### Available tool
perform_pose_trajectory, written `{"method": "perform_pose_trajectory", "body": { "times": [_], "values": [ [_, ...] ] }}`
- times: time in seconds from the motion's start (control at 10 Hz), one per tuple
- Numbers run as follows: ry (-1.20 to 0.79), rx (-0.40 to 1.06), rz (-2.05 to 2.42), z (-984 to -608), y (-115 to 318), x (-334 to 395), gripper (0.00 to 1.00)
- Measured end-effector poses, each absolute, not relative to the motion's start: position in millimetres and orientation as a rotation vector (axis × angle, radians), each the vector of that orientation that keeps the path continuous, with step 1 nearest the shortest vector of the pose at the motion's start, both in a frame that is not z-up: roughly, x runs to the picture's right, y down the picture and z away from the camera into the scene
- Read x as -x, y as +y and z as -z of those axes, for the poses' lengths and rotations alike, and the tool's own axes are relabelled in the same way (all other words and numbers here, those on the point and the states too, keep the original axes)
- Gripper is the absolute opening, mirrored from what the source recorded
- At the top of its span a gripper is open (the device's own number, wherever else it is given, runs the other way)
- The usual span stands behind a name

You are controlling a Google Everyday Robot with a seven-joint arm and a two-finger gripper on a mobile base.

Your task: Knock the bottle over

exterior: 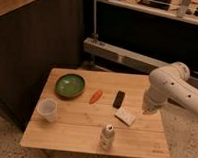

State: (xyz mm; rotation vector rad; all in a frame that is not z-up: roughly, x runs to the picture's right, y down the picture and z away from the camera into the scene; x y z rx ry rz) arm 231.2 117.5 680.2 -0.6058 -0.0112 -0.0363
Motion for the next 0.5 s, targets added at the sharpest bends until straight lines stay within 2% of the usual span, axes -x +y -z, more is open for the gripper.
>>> {"method": "perform_pose_trajectory", "body": {
  "times": [0.5],
  "values": [
    [-0.009, 0.645, 0.104, -667.3, 136.7, -207.1, 0.20]
  ]
}}
